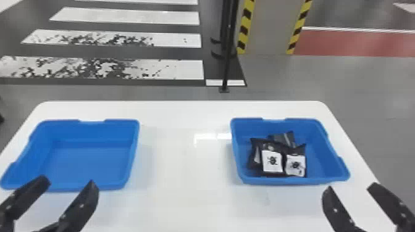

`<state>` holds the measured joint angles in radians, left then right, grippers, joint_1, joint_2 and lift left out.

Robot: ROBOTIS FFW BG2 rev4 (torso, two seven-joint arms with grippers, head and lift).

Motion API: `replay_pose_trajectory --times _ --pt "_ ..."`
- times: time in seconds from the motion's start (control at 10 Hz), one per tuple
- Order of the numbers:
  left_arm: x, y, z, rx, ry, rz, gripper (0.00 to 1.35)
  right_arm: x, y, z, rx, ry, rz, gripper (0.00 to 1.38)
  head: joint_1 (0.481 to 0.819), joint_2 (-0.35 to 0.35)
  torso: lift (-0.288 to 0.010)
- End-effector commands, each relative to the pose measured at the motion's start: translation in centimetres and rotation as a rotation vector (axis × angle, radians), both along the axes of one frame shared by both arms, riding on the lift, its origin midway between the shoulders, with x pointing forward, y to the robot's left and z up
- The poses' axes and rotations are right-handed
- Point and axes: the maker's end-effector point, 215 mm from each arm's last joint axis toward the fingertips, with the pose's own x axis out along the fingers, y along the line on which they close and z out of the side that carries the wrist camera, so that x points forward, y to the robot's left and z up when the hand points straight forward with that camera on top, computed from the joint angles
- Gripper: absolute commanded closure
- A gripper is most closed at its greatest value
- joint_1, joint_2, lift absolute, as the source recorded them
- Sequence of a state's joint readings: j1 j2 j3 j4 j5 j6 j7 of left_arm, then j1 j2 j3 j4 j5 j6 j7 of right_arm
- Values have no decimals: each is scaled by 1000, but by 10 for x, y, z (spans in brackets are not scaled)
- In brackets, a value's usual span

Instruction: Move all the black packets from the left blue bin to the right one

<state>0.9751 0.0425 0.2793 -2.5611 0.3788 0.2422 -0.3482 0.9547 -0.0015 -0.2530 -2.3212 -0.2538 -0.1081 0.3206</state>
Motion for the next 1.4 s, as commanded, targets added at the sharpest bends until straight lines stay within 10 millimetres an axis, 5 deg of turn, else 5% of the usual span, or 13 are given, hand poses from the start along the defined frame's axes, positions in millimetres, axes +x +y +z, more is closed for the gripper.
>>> replay_pose_trajectory --times 0.0,1.3 --pt "-1 -1 -2 -6 7 -3 185 0 0 -1 8 2 -3 191 695 -70 -140" --pt "-2 -5 -6 -21 23 -11 185 -3 0 -3 22 7 -5 193 695 -80 -140"
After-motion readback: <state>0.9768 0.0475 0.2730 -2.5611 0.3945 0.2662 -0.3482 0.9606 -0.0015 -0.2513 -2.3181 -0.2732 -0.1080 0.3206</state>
